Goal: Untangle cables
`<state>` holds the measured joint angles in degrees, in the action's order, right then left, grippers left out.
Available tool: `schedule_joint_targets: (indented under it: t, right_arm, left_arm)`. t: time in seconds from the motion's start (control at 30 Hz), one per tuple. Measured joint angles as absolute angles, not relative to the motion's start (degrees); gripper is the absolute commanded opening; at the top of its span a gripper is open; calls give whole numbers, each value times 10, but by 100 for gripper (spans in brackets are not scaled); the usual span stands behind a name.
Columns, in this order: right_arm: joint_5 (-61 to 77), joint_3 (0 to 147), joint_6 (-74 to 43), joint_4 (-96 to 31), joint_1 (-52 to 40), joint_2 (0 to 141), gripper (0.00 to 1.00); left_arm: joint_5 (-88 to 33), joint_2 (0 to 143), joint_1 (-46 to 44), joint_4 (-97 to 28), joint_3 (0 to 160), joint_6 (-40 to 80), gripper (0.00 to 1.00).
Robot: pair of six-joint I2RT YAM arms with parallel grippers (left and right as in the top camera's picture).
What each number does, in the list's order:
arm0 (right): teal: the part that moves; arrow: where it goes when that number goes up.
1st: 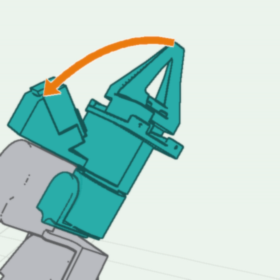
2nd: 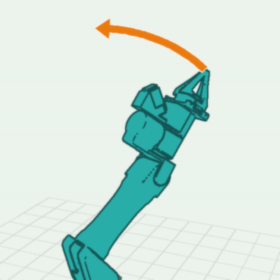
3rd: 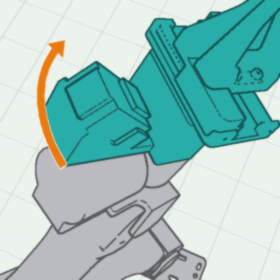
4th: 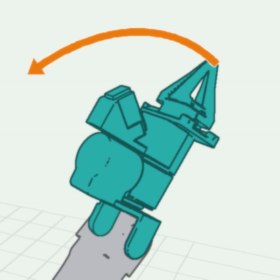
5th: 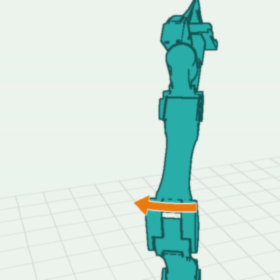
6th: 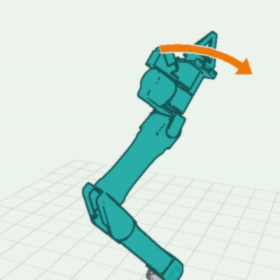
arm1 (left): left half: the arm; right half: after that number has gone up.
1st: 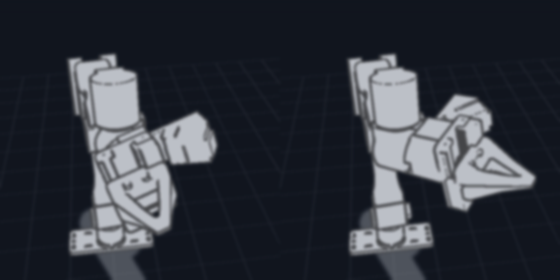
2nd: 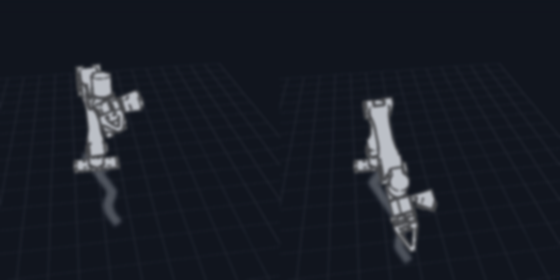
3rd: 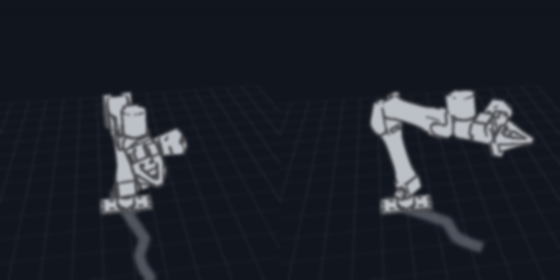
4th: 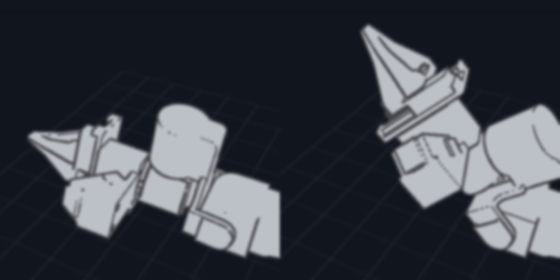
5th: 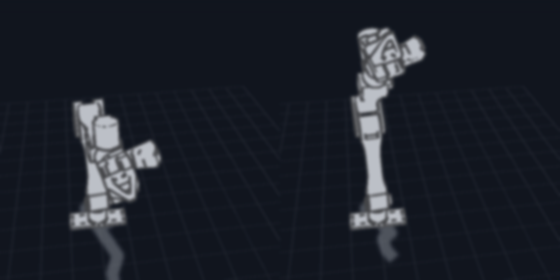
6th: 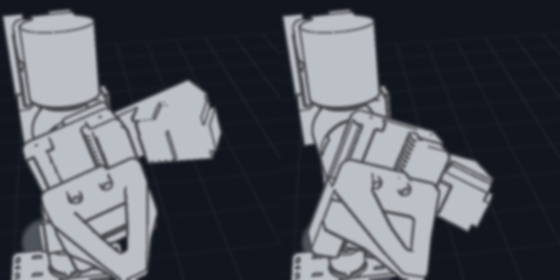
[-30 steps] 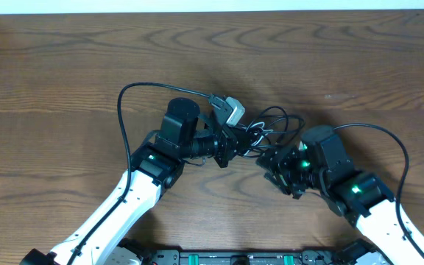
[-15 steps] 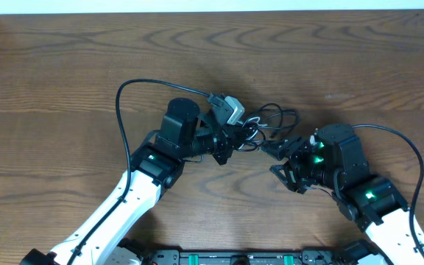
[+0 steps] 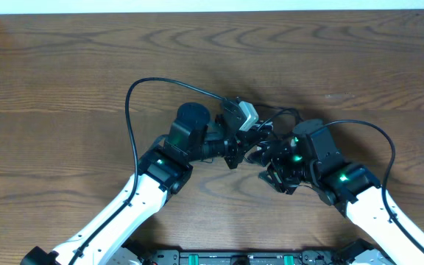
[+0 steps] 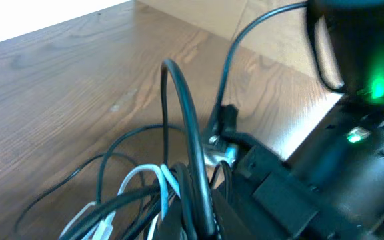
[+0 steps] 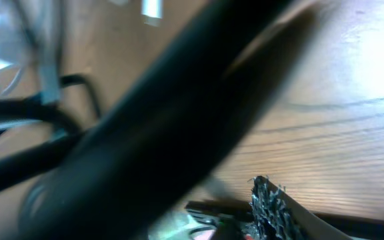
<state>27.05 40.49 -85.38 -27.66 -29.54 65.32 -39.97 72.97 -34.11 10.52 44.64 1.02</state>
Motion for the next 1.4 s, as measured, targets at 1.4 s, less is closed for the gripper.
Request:
schedule_joint_targets:
  t: [1.4]
  right_arm:
    - [37, 449, -751, -631, -99, 663, 60]
  left_arm:
    - [-86, 600, -206, 113, 424, 194, 8]
